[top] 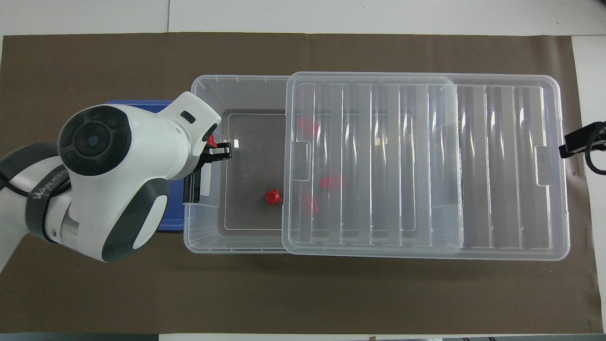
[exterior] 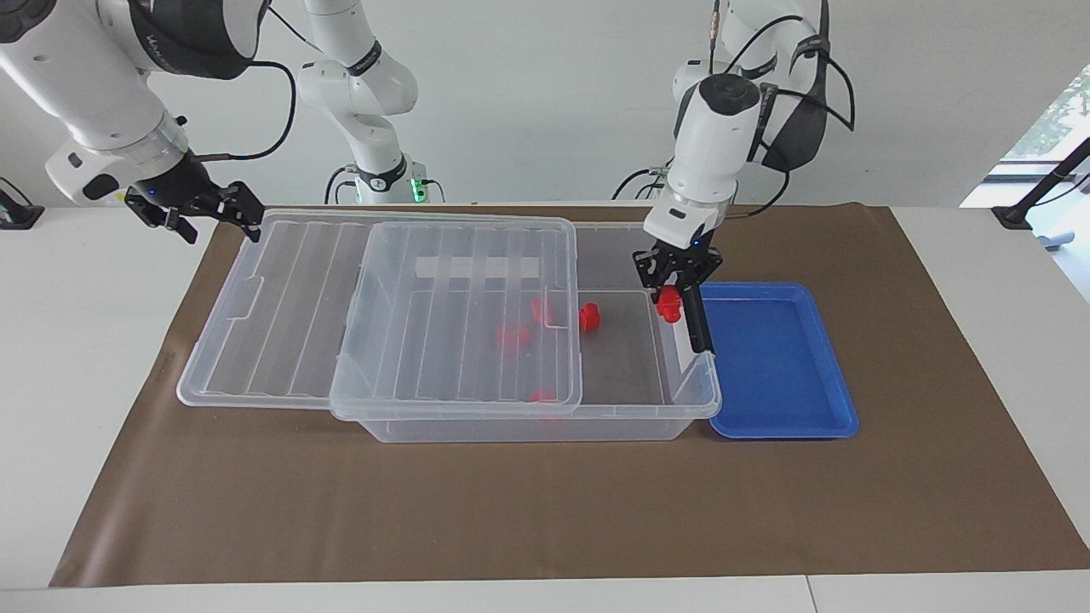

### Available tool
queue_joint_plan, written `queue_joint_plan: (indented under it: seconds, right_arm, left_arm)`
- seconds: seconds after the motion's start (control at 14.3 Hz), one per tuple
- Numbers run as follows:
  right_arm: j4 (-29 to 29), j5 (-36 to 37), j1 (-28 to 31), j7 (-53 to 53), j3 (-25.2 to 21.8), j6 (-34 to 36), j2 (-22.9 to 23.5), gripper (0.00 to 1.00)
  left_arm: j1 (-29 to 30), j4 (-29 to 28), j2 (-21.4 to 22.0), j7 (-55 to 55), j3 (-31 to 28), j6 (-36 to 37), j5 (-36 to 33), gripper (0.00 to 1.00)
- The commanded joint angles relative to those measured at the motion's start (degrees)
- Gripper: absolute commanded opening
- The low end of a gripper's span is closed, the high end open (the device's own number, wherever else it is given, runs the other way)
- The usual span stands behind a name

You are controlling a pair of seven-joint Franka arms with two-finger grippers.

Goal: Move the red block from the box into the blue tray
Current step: 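Carry the red block over the blue tray and open the left gripper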

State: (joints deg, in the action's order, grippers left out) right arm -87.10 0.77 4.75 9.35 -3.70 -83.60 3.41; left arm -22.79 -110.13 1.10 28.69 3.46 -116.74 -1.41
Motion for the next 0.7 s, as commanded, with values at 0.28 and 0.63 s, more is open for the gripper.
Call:
queue_joint_plan:
  seconds: [0.28,0.63]
  right_arm:
    - [-7.02,-0.07,0.52,10.95,-7.10,-9.64,-0.34,0.00]
    - [-15.46,-0.07,0.52,14.02,-9.22,-19.05,-0.34,0.00]
  left_arm:
    - [12.75,-11.05,2.77,-19.26,0.06,-5.40,-1.05,0.00]
    - [18.39,-17.22,-1.69,-28.33,0.06,-18.77,-1.05,0.00]
